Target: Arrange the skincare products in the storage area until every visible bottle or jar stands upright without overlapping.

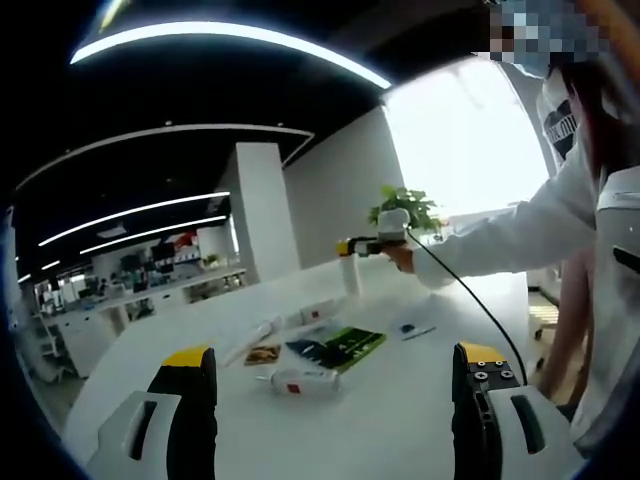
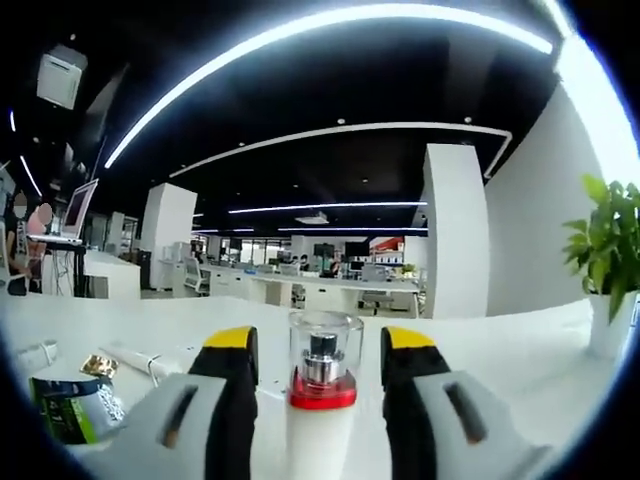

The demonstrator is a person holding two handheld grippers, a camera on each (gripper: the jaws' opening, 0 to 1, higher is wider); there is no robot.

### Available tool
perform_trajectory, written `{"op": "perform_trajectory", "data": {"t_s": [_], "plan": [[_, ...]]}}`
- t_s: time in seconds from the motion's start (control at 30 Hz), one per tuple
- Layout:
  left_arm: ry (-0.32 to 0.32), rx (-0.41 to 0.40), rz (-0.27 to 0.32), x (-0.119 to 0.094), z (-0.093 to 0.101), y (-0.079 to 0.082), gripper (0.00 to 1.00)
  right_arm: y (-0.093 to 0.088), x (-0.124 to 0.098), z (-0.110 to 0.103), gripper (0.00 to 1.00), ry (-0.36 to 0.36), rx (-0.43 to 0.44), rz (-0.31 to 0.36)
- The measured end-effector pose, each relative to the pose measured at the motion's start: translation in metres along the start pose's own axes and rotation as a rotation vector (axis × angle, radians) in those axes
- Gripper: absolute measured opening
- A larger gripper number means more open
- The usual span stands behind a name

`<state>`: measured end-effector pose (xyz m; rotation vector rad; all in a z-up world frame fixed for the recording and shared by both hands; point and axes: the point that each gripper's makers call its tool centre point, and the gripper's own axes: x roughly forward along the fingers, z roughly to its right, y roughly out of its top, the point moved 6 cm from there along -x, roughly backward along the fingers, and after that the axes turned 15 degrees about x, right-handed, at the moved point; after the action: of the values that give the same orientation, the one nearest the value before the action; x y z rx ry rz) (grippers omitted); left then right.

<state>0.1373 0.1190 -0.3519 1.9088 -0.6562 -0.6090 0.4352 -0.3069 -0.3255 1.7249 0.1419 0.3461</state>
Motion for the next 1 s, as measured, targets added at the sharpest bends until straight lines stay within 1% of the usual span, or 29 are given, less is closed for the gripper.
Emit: {"op": "perform_trajectory", "data": {"t_s": [0.13,0.23,0.37,0.47,0.57,0.73,0.8,0.87,1.0], "plan": [[0.000,0.002,0.007,-0.002,0.000,0.002,1.00,0.002,-0.003,0.000,0.53,-0.010,0.004,0.013],[-0.003,0.003,0.013,-0.004,0.001,0.002,1.00,0.001,-0.003,0.001,0.59,-0.017,0.014,0.014],[0.001,0.002,0.009,-0.006,0.001,0.001,1.00,-0.001,-0.003,0.005,0.66,-0.048,0.035,0.011],[0.003,-0.002,0.010,-0.006,0.000,0.001,1.00,-0.005,-0.006,0.005,0.67,-0.064,0.045,0.006],[0.002,-0.004,0.011,-0.006,-0.001,0.000,1.00,-0.006,-0.008,0.004,0.71,-0.083,0.049,0.024],[-0.005,-0.004,0.017,-0.005,-0.001,0.000,1.00,-0.008,-0.009,0.002,0.75,-0.109,0.055,0.032],[-0.008,-0.005,0.020,-0.005,-0.001,0.001,1.00,-0.008,-0.011,0.002,0.80,-0.133,0.062,0.043],[-0.009,-0.003,0.024,-0.005,-0.001,0.002,1.00,-0.011,-0.013,-0.002,0.80,-0.154,0.060,0.044],[-0.014,-0.007,0.034,-0.007,0.000,0.002,1.00,-0.018,-0.020,-0.012,0.80,-0.173,0.057,0.044]]}}
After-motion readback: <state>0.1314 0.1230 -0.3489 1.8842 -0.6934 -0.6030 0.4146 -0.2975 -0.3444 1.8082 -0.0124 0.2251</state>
